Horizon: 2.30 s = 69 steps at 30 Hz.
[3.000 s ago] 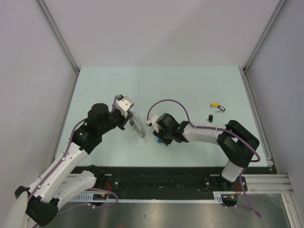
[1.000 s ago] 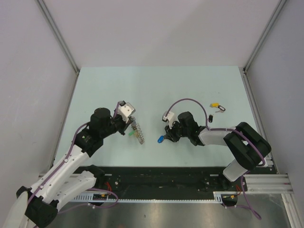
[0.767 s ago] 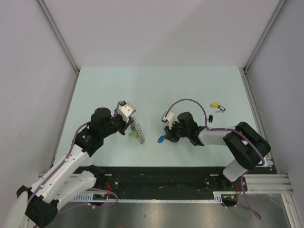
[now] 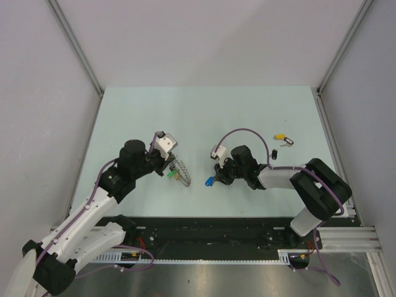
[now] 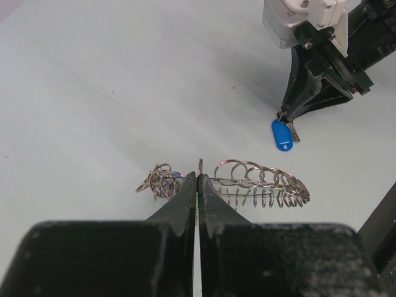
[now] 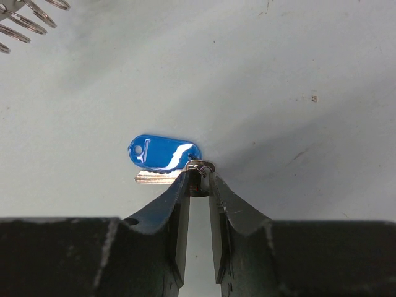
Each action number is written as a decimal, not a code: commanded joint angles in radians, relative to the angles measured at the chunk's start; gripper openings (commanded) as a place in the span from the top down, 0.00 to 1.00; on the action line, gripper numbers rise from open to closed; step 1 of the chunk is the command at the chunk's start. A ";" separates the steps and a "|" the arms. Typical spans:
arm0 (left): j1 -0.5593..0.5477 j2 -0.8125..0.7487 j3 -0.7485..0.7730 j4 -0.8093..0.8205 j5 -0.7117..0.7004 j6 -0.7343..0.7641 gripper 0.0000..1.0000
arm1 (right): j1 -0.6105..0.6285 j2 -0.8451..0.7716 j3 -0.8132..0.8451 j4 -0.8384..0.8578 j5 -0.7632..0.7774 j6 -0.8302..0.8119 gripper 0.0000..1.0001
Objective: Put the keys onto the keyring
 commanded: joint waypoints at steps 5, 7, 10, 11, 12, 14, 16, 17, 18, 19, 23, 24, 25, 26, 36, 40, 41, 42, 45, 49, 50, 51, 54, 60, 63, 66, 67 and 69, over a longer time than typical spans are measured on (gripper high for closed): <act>0.005 -0.005 0.012 0.056 0.031 0.020 0.99 | 0.001 -0.012 0.028 0.044 -0.008 -0.011 0.77; 0.005 -0.005 0.012 0.056 0.031 0.020 1.00 | 0.001 -0.015 0.030 0.047 0.000 -0.009 0.77; 0.004 -0.004 0.012 0.056 0.030 0.022 1.00 | -0.001 -0.013 0.028 0.058 0.002 -0.008 0.77; 0.004 -0.005 0.012 0.054 0.031 0.020 1.00 | -0.002 -0.010 0.028 0.061 0.000 -0.008 0.77; 0.004 -0.004 0.012 0.059 0.030 0.020 0.99 | -0.002 -0.007 0.030 0.061 -0.003 -0.008 0.77; 0.004 -0.002 0.012 0.056 0.033 0.020 1.00 | -0.002 -0.004 0.028 0.059 -0.001 -0.008 0.77; 0.005 0.000 0.012 0.056 0.034 0.020 1.00 | -0.002 -0.001 0.030 0.059 -0.001 -0.009 0.77; 0.005 0.000 0.012 0.056 0.034 0.020 1.00 | -0.002 -0.001 0.030 0.061 -0.001 -0.009 0.77; 0.005 0.001 0.012 0.056 0.034 0.020 1.00 | -0.002 0.001 0.028 0.062 -0.003 -0.009 0.78; 0.004 0.001 0.012 0.054 0.034 0.020 1.00 | -0.001 0.001 0.030 0.065 -0.004 -0.009 0.78; 0.004 0.001 0.012 0.053 0.037 0.020 1.00 | -0.002 0.014 0.035 0.059 -0.008 -0.015 0.80; 0.004 0.001 0.012 0.053 0.037 0.020 1.00 | -0.002 0.017 0.036 0.058 -0.009 -0.017 0.80; 0.004 0.003 0.012 0.053 0.036 0.020 0.99 | -0.004 0.019 0.038 0.055 -0.012 -0.017 0.80; 0.004 0.001 0.012 0.053 0.037 0.020 1.00 | -0.002 0.022 0.041 0.053 -0.014 -0.018 0.80; 0.004 0.006 0.012 0.051 0.042 0.022 1.00 | 0.004 0.044 0.059 0.038 -0.024 -0.032 0.85; 0.005 0.007 0.012 0.051 0.047 0.022 1.00 | 0.004 0.033 0.058 0.027 -0.023 -0.035 0.96; 0.004 0.006 0.012 0.051 0.047 0.022 1.00 | 0.004 0.028 0.059 0.024 -0.023 -0.035 1.00; 0.005 0.004 0.012 0.050 0.050 0.022 1.00 | 0.004 0.024 0.059 0.017 -0.024 -0.035 1.00; 0.005 0.001 0.012 0.050 0.053 0.023 0.99 | 0.002 0.004 0.059 0.001 -0.024 -0.035 1.00; 0.004 -0.003 0.012 0.050 0.077 0.031 1.00 | 0.018 -0.056 0.058 -0.036 0.000 -0.035 1.00; 0.005 -0.005 0.010 0.051 0.086 0.031 1.00 | 0.021 -0.093 0.059 -0.046 0.009 -0.034 1.00; 0.004 -0.007 0.010 0.051 0.106 0.042 1.00 | 0.025 -0.108 0.059 -0.066 0.037 -0.029 1.00; 0.005 -0.010 0.010 0.053 0.214 0.072 1.00 | 0.027 -0.169 0.090 -0.159 0.086 -0.017 1.00; 0.005 0.035 0.050 0.039 0.364 0.129 1.00 | 0.065 -0.292 0.137 -0.272 0.179 0.055 1.00; 0.004 0.084 0.100 0.013 0.412 0.152 1.00 | 0.073 -0.353 0.165 -0.345 0.207 0.075 1.00; 0.000 0.111 0.150 0.003 0.444 0.181 1.00 | 0.079 -0.404 0.197 -0.430 0.213 0.072 1.00; -0.003 0.128 0.160 0.002 0.452 0.192 1.00 | 0.079 -0.442 0.203 -0.448 0.215 0.072 1.00; -0.007 0.148 0.196 -0.001 0.475 0.226 0.99 | 0.079 -0.481 0.220 -0.488 0.209 0.072 1.00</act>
